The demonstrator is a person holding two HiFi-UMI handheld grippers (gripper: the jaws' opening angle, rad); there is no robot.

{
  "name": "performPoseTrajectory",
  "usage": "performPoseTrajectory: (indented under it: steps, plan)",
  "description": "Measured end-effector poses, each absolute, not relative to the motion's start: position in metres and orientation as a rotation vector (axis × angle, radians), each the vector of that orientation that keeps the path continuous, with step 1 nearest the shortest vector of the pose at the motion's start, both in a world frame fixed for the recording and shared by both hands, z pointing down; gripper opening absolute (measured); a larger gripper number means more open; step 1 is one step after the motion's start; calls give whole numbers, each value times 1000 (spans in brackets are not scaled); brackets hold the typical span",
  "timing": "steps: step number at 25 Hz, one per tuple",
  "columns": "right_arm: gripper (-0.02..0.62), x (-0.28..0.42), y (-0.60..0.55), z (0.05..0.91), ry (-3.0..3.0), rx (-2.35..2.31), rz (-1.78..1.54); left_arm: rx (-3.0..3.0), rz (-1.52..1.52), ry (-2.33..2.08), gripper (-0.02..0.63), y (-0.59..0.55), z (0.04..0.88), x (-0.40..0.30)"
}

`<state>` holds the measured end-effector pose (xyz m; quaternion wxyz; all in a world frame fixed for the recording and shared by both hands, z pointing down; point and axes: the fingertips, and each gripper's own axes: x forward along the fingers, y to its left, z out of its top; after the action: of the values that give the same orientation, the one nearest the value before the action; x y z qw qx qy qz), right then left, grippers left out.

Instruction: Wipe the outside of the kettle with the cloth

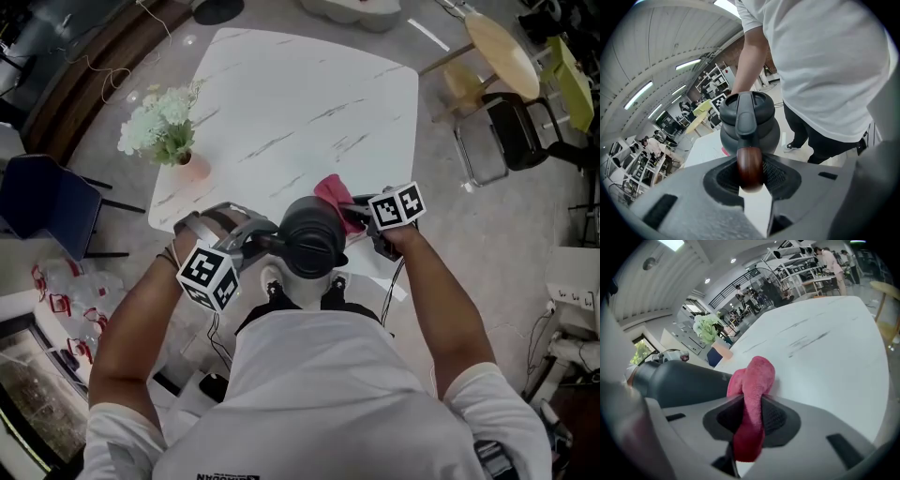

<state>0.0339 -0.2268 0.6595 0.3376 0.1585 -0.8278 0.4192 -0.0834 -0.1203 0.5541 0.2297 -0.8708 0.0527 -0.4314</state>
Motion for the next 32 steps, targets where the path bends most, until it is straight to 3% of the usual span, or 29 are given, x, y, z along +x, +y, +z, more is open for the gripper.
performPoseTrajectory:
  steps: [14, 22, 32]
  plan:
    - [97, 45, -234, 670, -2115, 491, 1020, -2352, -1197, 92, 101, -121, 554, -79]
    - [98, 42, -245, 555, -2282, 376, 695, -2303, -1208, 38, 101, -122, 553, -70]
    - [98, -6, -162, 414, -2358, -323, 479, -2236, -1250, -20, 101, -119, 547, -62]
